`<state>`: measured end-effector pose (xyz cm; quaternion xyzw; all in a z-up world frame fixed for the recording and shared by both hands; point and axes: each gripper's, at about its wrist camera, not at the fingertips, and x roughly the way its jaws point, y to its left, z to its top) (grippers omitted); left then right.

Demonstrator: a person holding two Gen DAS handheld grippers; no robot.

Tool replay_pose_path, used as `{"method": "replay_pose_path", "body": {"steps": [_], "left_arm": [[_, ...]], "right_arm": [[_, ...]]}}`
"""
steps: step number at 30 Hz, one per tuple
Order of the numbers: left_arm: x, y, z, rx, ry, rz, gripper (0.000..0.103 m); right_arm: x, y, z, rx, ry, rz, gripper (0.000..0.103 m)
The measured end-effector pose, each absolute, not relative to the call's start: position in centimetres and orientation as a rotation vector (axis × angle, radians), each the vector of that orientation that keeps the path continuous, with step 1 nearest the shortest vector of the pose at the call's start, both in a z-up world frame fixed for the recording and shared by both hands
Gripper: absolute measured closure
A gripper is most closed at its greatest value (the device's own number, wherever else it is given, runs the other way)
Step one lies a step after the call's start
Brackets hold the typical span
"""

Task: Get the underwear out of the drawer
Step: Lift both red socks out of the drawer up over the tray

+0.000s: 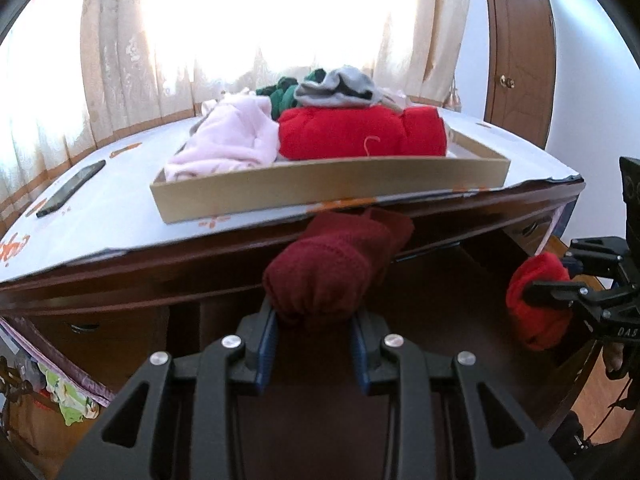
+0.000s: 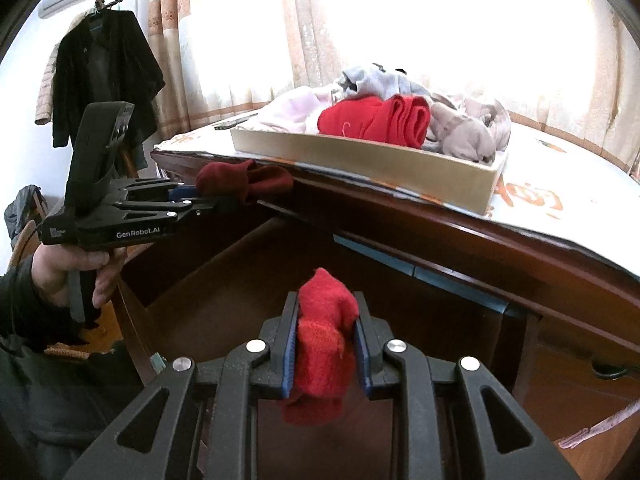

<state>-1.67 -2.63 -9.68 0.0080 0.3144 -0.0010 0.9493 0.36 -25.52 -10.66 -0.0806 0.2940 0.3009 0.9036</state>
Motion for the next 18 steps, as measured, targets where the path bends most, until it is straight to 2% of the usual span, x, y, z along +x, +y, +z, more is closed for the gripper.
{"method": "replay_pose_path", "body": {"steps": [18], "left_arm": [[0.0, -2.0, -3.2, 0.068, 0.531, 0.0, 0.073]], "right_arm": [[2.1, -24.1, -3.9, -0.18, 0.515, 0.651, 0.077]]}}
